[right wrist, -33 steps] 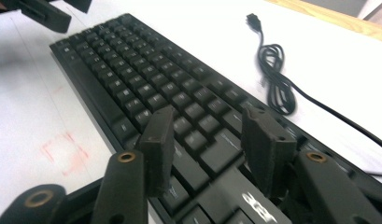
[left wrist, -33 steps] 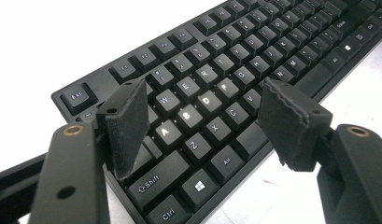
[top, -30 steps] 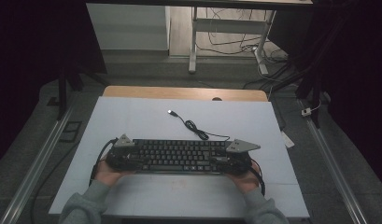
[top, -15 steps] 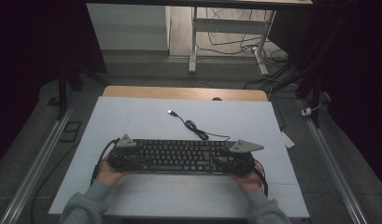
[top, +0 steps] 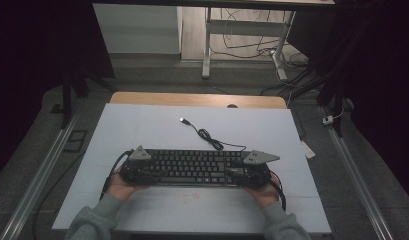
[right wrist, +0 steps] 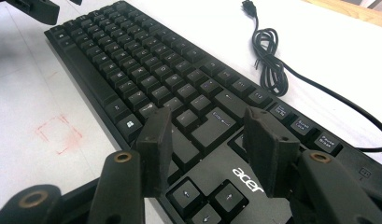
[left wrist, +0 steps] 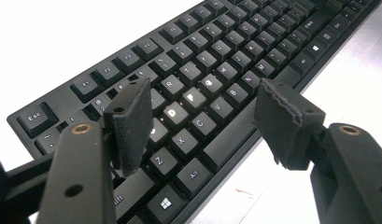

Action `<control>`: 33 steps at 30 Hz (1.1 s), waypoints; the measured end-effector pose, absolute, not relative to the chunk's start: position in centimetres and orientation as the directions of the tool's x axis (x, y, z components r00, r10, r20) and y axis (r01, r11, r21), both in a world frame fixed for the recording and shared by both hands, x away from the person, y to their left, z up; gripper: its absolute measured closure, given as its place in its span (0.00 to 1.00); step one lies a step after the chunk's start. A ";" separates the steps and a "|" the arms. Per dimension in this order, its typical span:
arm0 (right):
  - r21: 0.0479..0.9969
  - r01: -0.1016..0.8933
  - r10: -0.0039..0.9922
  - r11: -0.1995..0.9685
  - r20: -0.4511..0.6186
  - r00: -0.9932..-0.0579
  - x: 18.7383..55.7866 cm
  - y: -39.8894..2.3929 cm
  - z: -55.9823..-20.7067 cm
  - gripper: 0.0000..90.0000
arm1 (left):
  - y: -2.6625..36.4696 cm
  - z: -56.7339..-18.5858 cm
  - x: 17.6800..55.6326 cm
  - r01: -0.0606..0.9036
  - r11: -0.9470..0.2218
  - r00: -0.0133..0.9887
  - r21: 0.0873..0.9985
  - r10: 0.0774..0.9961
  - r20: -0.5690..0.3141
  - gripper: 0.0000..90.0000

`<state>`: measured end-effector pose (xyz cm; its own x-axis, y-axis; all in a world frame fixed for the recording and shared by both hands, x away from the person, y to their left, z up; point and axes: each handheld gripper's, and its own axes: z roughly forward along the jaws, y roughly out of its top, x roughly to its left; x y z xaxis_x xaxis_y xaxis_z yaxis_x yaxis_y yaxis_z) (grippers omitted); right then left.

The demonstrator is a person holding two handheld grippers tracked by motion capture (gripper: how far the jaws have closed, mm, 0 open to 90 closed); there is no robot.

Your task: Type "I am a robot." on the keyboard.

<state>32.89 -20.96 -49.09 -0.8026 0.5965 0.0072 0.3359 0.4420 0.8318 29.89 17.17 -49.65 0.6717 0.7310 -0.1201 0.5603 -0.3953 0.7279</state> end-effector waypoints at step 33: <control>0.822 0.343 0.596 0.454 0.005 -0.803 33.1 -20.8 -49.3 0.59 | 14.0 -51.2 30.0 0.524 -0.519 0.777 0.675 0.615 -0.130 0.99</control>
